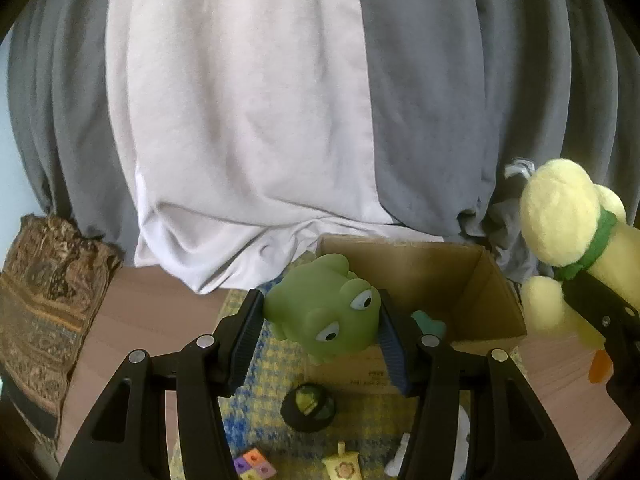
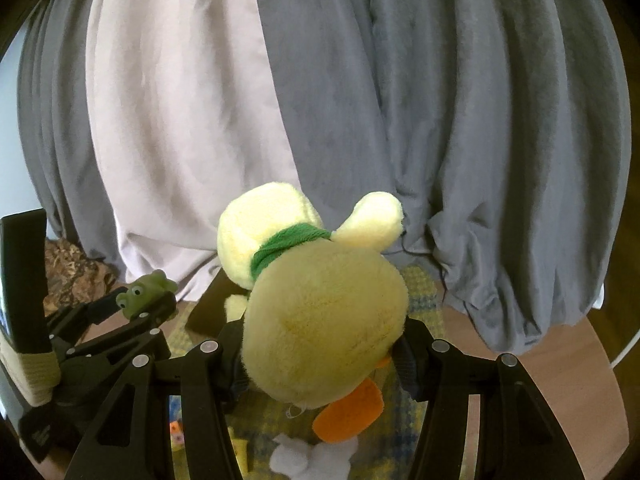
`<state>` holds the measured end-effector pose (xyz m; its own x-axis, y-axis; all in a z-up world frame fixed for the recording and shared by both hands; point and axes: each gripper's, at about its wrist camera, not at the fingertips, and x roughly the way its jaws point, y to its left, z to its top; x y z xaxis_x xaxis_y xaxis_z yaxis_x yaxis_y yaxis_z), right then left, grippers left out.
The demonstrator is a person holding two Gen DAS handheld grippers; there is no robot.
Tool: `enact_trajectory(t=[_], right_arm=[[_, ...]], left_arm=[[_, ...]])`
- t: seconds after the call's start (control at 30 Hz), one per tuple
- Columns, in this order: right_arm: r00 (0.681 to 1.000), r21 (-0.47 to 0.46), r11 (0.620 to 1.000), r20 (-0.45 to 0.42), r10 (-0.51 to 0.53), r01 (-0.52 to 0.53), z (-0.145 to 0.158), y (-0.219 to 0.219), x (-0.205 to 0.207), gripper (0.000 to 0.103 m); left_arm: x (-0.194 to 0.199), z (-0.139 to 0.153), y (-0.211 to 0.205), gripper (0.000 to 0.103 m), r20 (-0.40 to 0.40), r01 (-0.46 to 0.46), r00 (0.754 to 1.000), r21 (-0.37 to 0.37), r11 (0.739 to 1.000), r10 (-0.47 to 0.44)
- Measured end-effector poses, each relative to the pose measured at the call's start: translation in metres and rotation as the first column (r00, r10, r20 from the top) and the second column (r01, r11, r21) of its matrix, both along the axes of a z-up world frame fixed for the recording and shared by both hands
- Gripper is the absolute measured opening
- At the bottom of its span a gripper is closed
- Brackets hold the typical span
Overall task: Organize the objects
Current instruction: 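Lift the duck plush and green frog and carry both over the box, then open the right tool to drop the duck while the left tool releases the frog into the box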
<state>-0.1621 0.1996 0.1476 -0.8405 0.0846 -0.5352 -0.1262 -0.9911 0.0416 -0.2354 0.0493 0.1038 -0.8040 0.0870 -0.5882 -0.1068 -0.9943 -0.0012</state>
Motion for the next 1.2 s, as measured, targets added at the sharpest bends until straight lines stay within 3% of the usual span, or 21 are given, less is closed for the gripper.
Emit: enact_trajectory(t=[0.57, 0.93, 1.13, 1.17, 1.2], right_arm=[[0.998, -0.005, 0.999, 0.051, -0.041, 0.041, -0.009, 0.016, -0.048, 0.057], [0.995, -0.024, 0.998, 0.079, -0.056, 0.059, -0.021, 0.03, -0.068, 0.058], [0.994, -0.004, 0.998, 0.086, -0.062, 0.062, -0.024, 0.029, -0.071, 0.07], [0.994, -0.005, 0.998, 0.087, -0.067, 0.068, -0.024, 0.03, -0.071, 0.076], [0.993, -0.009, 0.997, 0.084, -0.077, 0.078, -0.023, 0.032, -0.069, 0.079]], left_arm=[[-0.05, -0.004, 0.017, 0.054, 0.067, 0.083, 0.994, 0.02, 0.996, -0.084], [-0.071, -0.017, 0.023, 0.054, 0.113, 0.082, 0.99, 0.012, 0.997, -0.083], [-0.073, -0.02, 0.028, 0.055, 0.115, 0.097, 0.989, 0.011, 0.995, -0.097], [-0.073, -0.02, 0.029, 0.058, 0.117, 0.097, 0.988, 0.008, 0.995, -0.098], [-0.072, -0.02, 0.029, 0.07, 0.114, 0.093, 0.989, 0.005, 0.996, -0.093]])
